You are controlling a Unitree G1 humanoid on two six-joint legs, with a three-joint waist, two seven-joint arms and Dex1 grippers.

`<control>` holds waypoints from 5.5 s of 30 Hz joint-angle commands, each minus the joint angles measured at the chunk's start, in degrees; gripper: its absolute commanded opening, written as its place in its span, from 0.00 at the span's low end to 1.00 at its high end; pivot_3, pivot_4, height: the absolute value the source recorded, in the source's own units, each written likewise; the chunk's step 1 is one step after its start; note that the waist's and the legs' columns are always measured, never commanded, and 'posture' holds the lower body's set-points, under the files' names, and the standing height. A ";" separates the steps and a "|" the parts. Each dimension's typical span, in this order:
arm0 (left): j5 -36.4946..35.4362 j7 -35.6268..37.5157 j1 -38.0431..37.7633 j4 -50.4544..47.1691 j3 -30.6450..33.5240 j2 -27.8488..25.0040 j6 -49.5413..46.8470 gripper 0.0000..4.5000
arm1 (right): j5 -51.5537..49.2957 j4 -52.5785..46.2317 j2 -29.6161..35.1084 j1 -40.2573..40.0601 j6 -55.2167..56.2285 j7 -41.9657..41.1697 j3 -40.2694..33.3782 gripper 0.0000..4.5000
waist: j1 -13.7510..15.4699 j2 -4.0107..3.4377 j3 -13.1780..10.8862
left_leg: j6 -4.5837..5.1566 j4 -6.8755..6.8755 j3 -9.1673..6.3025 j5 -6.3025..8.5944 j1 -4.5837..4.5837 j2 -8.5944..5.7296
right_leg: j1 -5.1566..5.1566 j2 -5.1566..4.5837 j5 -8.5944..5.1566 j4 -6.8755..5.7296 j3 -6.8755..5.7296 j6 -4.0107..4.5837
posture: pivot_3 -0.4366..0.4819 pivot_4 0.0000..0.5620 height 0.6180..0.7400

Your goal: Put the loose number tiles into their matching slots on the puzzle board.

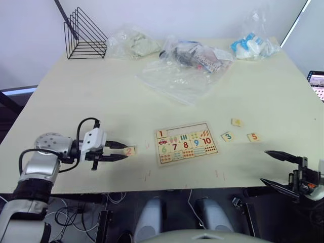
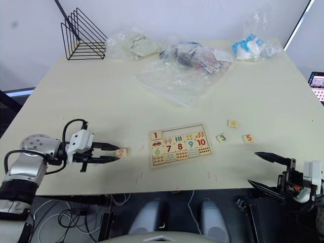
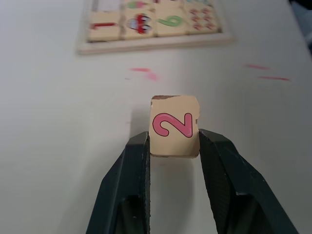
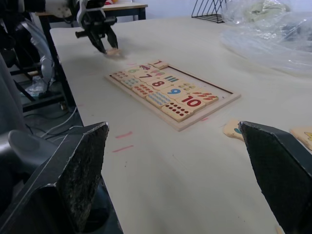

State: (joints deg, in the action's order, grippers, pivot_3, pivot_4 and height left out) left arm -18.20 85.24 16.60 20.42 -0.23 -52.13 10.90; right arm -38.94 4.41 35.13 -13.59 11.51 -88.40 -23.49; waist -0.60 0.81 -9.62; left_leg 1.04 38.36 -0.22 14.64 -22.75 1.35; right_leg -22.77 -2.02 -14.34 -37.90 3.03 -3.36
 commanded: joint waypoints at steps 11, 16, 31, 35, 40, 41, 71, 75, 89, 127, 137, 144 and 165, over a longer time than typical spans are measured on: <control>-0.85 -7.02 10.19 -16.46 -1.93 1.07 -21.26 0.22 | 1.03 -6.09 -4.44 -2.98 4.14 6.68 -0.30 1.00 | -0.05 0.00 0.00 | 0.00 0.01 0.00 0.00 0.00 -0.04 | 0.00 0.04 0.00 -0.02 0.01 -0.01 | 0.48 0.27 1.00; 1.14 -9.12 16.14 -20.25 -6.67 3.78 -27.98 0.22 | 1.32 -7.81 -5.68 -4.22 4.94 8.82 0.28 1.00 | -0.04 0.00 -0.01 | 0.00 0.02 -0.01 0.00 -0.03 -0.06 | 0.00 0.05 0.00 -0.02 0.02 -0.01 | 0.48 0.27 1.00; 10.51 -11.97 26.57 -23.02 -19.68 8.35 -40.81 0.22 | 1.61 -10.68 -7.54 -6.57 6.79 12.39 1.07 1.00 | -0.11 0.01 -0.02 | 0.00 0.03 -0.03 -0.01 -0.04 -0.06 | 0.00 0.11 0.00 -0.02 0.04 -0.01 | 0.48 0.27 1.00; 14.37 -13.74 27.23 -23.38 -22.41 9.27 -41.10 0.22 | 1.73 -11.09 -7.93 -7.11 7.38 13.00 1.41 1.00 | -0.10 0.01 -0.02 | 0.00 0.02 -0.05 -0.01 -0.04 -0.06 | 0.00 0.11 0.00 -0.01 0.03 -0.01 | 0.48 0.27 1.00; 17.77 -15.47 28.56 -23.18 -24.91 10.74 -43.98 0.22 | 1.80 -10.85 -7.99 -6.83 7.83 13.43 1.78 1.00 | -0.08 0.01 -0.02 | 0.00 0.02 -0.05 -0.01 -0.04 -0.06 | 0.00 0.11 0.00 -0.02 0.03 -0.01 | 0.48 0.27 1.00; 18.05 -15.65 28.79 -23.11 -25.11 11.12 -44.31 0.22 | 1.79 -10.79 -7.95 -6.74 7.86 13.53 1.86 1.00 | -0.08 0.01 -0.02 | 0.00 0.03 -0.04 -0.01 -0.04 -0.07 | 0.00 0.11 0.00 -0.02 0.03 -0.01 | 0.48 0.27 1.00; 20.99 -16.52 30.07 -22.45 -27.54 14.56 -50.91 0.22 | 2.20 -10.80 -6.74 -5.93 7.59 14.97 2.67 1.00 | -0.08 0.01 -0.02 | 0.00 0.03 -0.05 -0.01 -0.05 -0.07 | 0.00 0.10 0.00 -0.02 0.03 0.00 | 0.48 0.27 1.00; 21.10 -16.60 30.07 -22.48 -27.63 14.72 -51.48 0.22 | 2.12 -10.65 -6.70 -6.05 7.68 14.90 2.48 1.00 | -0.08 0.01 -0.02 | 0.00 0.03 -0.05 -0.01 -0.05 -0.07 | 0.00 0.10 0.00 -0.02 0.03 0.00 | 0.48 0.27 1.00; 21.35 -16.88 30.03 -22.31 -28.69 14.38 -51.46 0.22 | 1.93 -10.74 -6.43 -6.36 7.71 14.78 2.29 1.00 | -0.08 0.01 -0.02 | 0.00 0.03 -0.06 -0.01 -0.05 -0.07 | 0.00 0.10 0.00 -0.03 0.03 0.00 | 0.48 0.27 1.00; 20.55 -16.69 30.31 -22.16 -27.49 14.07 -50.26 0.99 | 2.38 -10.94 -6.34 -6.67 7.62 15.26 2.45 1.00 | -0.07 0.01 -0.02 | 0.00 0.03 -0.06 -0.01 -0.05 -0.07 | 0.00 0.10 0.00 -0.03 0.03 0.00 | 0.48 0.27 1.00; 15.73 -15.81 33.37 -14.47 -21.14 15.61 -46.22 0.99 | 2.57 -11.54 -6.92 -7.28 7.75 15.90 2.82 1.00 | -0.05 0.01 -0.02 | 0.00 0.04 -0.06 -0.01 -0.05 -0.07 | 0.00 0.10 0.00 -0.03 0.02 0.00 | 0.48 0.27 1.00; 15.54 -15.90 34.58 -7.26 -19.68 17.01 -39.19 0.99 | 2.60 -11.20 -6.96 -7.15 8.01 16.21 3.18 1.00 | -0.07 0.01 -0.02 | 0.00 0.05 -0.06 -0.01 -0.05 -0.08 | 0.00 0.10 0.00 -0.04 0.02 -0.01 | 0.48 0.27 1.00; 16.52 -8.85 30.59 -1.23 -20.38 16.29 -28.16 0.02 | 2.54 -10.70 -6.75 -7.72 8.72 16.06 2.60 1.00 | -0.07 0.01 -0.02 | 0.00 0.05 -0.05 -0.01 -0.06 -0.08 | 0.00 0.10 0.00 -0.04 0.02 -0.01 | 0.48 0.27 1.00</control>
State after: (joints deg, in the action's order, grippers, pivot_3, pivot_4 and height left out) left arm -1.88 76.02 47.20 19.80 -20.84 -35.37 -18.14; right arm -35.85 -5.50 28.07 -20.98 19.09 -72.16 -20.02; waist -0.67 0.82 -9.64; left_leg 1.04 38.41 -0.27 14.63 -22.81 1.27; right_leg -22.77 -1.92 -14.34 -37.95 3.05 -3.37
